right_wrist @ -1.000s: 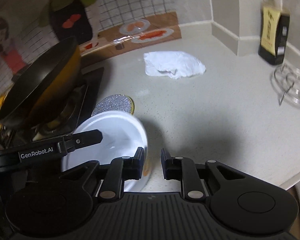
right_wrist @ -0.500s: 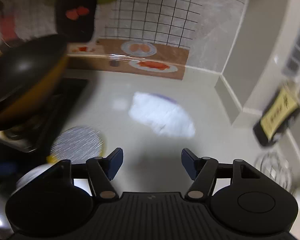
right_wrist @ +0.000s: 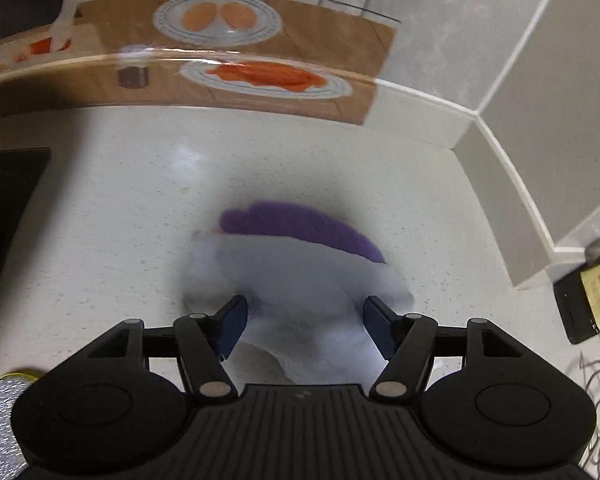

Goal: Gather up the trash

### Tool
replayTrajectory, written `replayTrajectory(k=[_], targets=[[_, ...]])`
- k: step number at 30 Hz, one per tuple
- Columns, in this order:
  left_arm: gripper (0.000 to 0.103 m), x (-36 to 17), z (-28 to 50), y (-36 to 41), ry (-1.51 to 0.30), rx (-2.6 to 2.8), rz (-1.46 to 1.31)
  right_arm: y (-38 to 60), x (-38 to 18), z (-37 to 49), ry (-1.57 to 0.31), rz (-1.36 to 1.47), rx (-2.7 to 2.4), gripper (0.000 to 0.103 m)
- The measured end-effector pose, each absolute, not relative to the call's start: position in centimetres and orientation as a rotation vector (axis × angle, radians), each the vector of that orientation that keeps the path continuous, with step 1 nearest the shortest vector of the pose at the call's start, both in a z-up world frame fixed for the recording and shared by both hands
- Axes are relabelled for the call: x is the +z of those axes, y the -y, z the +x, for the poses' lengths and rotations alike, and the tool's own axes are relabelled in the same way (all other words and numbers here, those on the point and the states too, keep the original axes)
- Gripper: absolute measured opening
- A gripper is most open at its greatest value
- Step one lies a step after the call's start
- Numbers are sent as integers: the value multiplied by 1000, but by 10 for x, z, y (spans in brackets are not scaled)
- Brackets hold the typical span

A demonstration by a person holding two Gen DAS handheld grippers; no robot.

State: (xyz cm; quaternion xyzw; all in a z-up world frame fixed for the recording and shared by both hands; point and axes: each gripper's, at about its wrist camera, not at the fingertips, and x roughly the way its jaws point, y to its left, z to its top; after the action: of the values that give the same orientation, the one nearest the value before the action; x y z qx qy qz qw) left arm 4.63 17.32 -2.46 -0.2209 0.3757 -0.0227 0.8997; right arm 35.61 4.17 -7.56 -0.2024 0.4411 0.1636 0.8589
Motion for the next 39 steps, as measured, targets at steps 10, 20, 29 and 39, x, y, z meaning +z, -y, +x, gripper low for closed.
replayTrajectory(k=[10,20,29,39], targets=[[36,-34,57,-152,-817,-34,-489,33,-28,275,-952,-255,472,12],[35,-46,68,-132,-835,-22,-512,123,-3,171,-934,-141,486,12],[26,-44,74,-118,-818,-49,-480,154,-7,144,-934,-82,467,12],[15,-37,73,-109,-801,-50,-452,168,-17,119,-912,-134,460,41]])
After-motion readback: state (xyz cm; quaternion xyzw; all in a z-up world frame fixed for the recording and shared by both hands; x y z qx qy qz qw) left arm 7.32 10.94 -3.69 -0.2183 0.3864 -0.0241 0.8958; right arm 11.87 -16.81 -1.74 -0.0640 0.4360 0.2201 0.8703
